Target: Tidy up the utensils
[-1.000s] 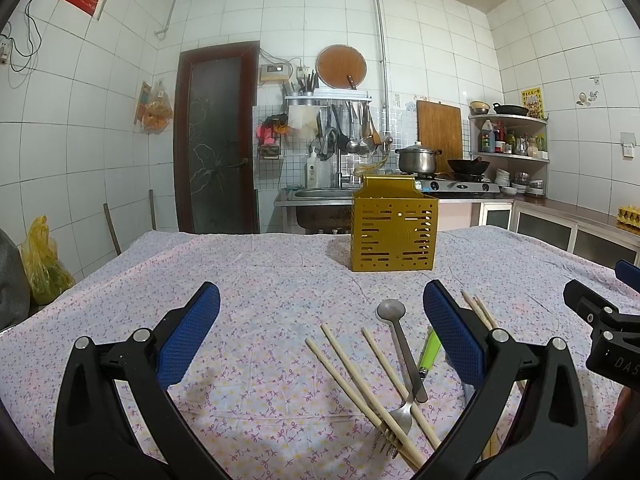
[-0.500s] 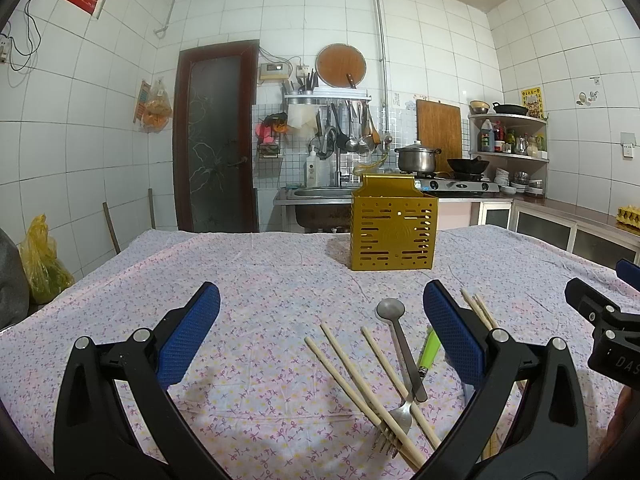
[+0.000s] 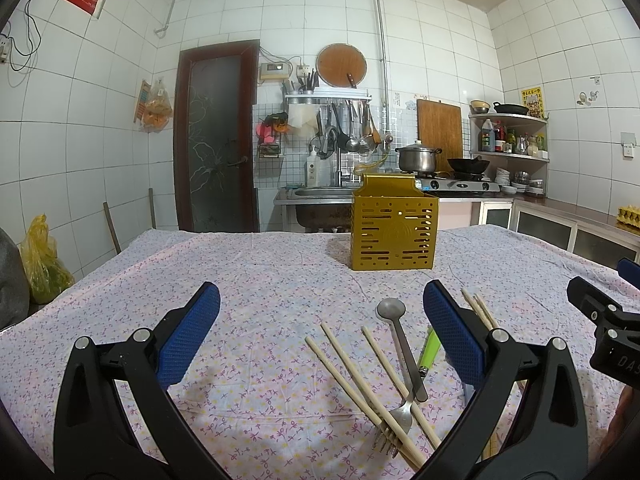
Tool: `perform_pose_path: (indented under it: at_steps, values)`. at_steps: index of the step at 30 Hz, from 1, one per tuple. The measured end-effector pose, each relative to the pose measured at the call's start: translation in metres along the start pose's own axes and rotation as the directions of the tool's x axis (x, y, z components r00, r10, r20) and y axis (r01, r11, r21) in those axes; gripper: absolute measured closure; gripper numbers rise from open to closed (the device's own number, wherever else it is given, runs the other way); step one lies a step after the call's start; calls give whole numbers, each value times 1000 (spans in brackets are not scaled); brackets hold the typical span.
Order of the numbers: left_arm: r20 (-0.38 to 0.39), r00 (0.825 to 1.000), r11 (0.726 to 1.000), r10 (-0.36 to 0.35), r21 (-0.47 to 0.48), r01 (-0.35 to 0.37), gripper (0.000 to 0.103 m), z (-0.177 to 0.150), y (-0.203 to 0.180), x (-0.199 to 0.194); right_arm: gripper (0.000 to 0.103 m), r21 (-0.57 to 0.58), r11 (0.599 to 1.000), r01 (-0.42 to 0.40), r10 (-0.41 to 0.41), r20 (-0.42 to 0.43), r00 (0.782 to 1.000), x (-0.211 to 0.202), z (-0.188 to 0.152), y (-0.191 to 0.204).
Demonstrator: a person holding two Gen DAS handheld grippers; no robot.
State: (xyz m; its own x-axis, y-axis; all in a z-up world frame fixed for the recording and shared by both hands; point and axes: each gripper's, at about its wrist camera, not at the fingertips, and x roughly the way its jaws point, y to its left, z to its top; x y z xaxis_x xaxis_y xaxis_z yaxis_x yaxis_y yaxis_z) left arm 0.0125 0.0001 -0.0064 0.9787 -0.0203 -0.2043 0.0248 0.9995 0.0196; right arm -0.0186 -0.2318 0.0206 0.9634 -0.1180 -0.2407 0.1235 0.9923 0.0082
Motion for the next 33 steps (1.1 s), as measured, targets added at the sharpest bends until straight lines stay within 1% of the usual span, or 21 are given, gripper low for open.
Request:
perform_pose_path:
  at_steps: [5, 9, 15, 18, 20, 23, 26, 27, 28, 30, 32, 33]
  values:
    - [1, 1000, 1000, 2, 3, -2, 5, -2, -3, -1, 4, 0, 1000, -1, 1, 1, 1000, -1, 2, 0]
    - [-1, 1000, 1000, -9, 3, 9, 5, -1, -4, -3, 4, 0, 1000, -1, 1, 5, 1000, -3, 3, 0]
    - [-31, 999, 1000, -18, -6, 18, 5, -1, -4, -1, 4, -1, 1000, -3, 3, -3, 1000, -2, 4, 0]
    - [-60, 998, 1000, -26, -14, 25, 5, -1, -2, 3, 4, 8, 1000, -2, 2, -26, 1000, 2, 3, -1]
    - [-87, 996, 1000, -10, -23, 8, 5, -2, 0, 6, 4, 24, 1000, 7, -6, -52, 999, 7, 3, -4]
    - [-121, 993, 999, -11, -46, 5, 5, -1, 5, 11, 4, 52, 999, -15, 20, -98, 995, 17, 1, -9]
    - [-190, 982, 998, -20, -63, 8, 5, -2, 9, 23, 4, 88, 995, -50, 64, -160, 985, 31, 2, -16]
    - [-220, 975, 997, -30, -70, 15, 5, -3, 10, 27, 4, 95, 994, -53, 70, -184, 981, 38, 3, -18]
    - [-267, 964, 998, -21, -69, 2, 5, -4, 9, 36, 4, 97, 994, -52, 71, -206, 976, 45, 5, -20]
    - [-327, 945, 997, -26, -78, 1, 5, -5, 11, 49, 4, 82, 996, -44, 63, -244, 968, 61, 6, -21]
    - [-396, 918, 995, -23, -99, -17, 5, -8, 14, 64, 4, 45, 999, -24, 36, -291, 956, 80, 10, -20]
    - [-434, 900, 993, -28, -116, -25, 5, -9, 16, 72, 4, 29, 999, -12, 21, -317, 948, 89, 10, -20]
